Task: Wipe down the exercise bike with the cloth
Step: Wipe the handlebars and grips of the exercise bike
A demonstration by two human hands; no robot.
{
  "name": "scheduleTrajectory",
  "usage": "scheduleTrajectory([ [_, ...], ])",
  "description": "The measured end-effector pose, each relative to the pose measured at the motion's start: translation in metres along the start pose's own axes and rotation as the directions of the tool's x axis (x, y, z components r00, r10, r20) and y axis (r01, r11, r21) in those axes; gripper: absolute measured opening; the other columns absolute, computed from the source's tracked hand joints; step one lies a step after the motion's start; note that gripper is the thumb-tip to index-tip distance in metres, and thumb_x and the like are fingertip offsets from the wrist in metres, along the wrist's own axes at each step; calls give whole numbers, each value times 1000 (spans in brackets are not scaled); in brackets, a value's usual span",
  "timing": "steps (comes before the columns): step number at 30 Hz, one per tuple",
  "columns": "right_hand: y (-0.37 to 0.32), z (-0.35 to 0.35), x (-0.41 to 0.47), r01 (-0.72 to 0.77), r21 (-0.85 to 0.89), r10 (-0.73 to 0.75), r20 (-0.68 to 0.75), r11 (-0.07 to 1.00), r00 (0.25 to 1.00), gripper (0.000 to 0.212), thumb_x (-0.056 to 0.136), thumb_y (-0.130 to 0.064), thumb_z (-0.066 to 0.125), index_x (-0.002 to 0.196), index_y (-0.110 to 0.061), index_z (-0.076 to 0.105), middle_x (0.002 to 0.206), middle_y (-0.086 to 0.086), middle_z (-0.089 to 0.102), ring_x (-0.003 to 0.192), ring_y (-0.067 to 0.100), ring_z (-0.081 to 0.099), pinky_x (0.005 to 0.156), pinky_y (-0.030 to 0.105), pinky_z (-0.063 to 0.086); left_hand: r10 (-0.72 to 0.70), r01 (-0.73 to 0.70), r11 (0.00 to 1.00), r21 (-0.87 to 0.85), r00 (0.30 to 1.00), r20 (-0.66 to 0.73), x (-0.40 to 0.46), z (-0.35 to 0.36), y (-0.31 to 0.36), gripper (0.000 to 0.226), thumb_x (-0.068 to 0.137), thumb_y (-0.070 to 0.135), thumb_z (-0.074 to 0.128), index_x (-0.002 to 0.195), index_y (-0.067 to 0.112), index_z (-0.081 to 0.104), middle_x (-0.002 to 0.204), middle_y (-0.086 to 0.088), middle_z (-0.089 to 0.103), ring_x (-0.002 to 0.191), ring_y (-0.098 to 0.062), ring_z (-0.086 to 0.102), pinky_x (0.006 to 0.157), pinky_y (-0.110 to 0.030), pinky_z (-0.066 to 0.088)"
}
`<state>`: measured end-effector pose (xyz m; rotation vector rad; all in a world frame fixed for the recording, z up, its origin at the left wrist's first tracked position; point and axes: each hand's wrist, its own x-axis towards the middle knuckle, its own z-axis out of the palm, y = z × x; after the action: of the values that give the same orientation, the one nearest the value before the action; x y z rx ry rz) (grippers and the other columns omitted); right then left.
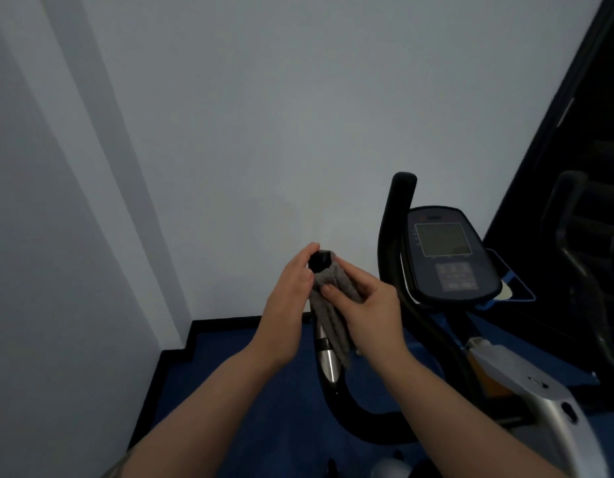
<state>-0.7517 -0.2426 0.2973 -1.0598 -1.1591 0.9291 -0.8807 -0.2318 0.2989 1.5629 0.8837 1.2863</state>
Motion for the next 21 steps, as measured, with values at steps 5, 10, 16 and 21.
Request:
scheduleTrajectory([
  [5,-5,1,4,47,-46,-47,0,998,999,46,81,-6,76,125,-14,65,102,-7,74,97,6,69,79,18,54,18,-18,1000,4,1000,0,2,1,-5,47,96,37,32,141,26,38,147,9,43,135,2,37,108,-11,28],
  [10,-11,6,11,66,-94,-66,9,993,998,49,81,-7,76,127,-16,62,108,-3,72,101,5,67,86,23,55,44,-43,998,-35,999,28,4,-2,-8,52,96,37,31,144,18,37,147,3,44,135,-4,41,111,-18,32],
  [16,-13,5,10,-22,-101,22,-1,995,1000,51,80,-11,77,127,-19,57,100,-1,75,92,8,71,81,27,57,61,-62,998,29,997,57,4,-11,-4,44,103,32,28,142,16,39,145,4,46,134,-4,42,108,-14,32],
  [21,-8,5,3,0,-164,-1,-6,986,1000,20,82,-10,75,101,-16,71,86,-2,75,83,8,71,71,21,53,44,-44,999,-6,996,81,0,-12,0,48,102,34,26,145,15,37,146,3,45,135,-6,42,110,-15,31],
])
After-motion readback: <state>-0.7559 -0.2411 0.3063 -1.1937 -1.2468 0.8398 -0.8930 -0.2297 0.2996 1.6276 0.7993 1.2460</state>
